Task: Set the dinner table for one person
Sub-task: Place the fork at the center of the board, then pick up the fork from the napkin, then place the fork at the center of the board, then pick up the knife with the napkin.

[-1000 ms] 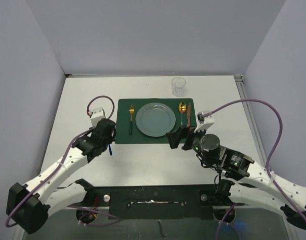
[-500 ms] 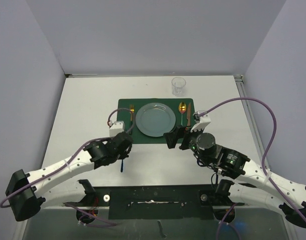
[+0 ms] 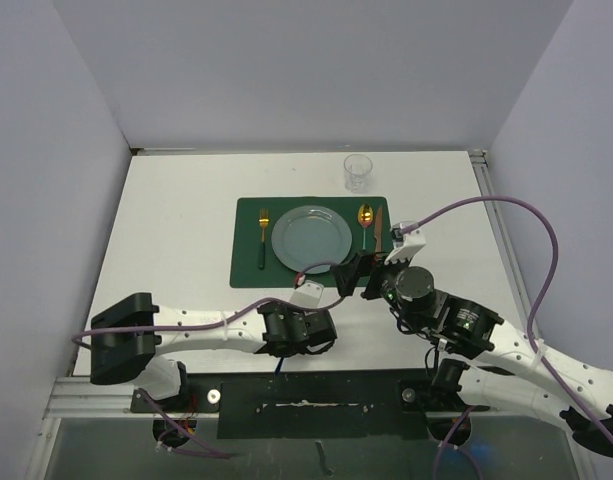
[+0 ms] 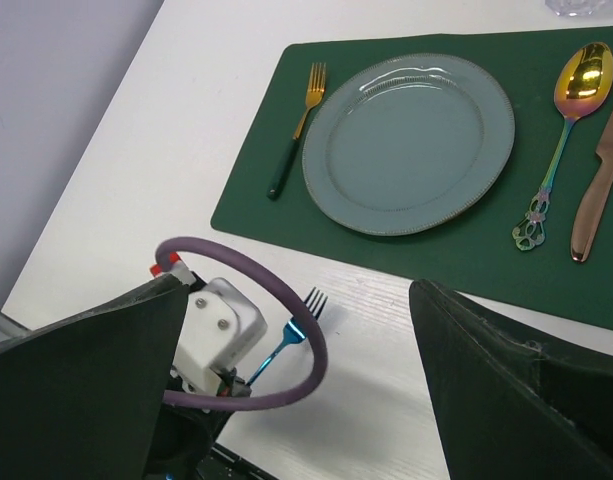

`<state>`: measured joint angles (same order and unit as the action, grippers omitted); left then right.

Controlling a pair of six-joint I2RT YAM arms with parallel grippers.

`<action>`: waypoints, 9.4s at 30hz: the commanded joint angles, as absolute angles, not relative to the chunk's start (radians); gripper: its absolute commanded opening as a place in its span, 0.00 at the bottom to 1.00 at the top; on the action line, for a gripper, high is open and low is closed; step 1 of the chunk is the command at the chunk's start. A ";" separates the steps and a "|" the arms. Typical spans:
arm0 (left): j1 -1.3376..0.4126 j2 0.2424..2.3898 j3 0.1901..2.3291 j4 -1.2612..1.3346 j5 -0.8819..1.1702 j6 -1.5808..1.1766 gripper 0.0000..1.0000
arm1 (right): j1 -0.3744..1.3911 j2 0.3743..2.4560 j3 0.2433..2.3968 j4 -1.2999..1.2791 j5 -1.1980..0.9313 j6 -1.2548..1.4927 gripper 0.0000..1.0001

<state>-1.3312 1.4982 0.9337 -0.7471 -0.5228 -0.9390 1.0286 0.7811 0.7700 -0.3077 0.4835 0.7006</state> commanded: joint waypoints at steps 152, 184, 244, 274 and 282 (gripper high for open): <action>-0.228 1.169 0.667 -0.614 -0.803 -0.912 0.00 | 1.034 0.516 0.732 -0.433 0.634 0.768 0.98; -0.032 1.234 0.588 -0.525 -0.494 -0.881 0.25 | 1.034 0.381 0.743 -0.499 0.622 0.781 0.99; -0.773 1.407 1.174 -0.426 -0.224 -0.585 0.48 | 0.395 1.548 1.016 -0.353 0.253 0.519 0.30; -0.801 1.333 1.068 -0.455 -0.283 -0.632 0.48 | 0.400 1.840 1.192 -0.338 0.330 0.492 0.33; -0.801 1.342 1.056 -0.452 -0.286 -0.635 0.48 | 0.397 1.886 1.212 -0.363 0.380 0.504 0.33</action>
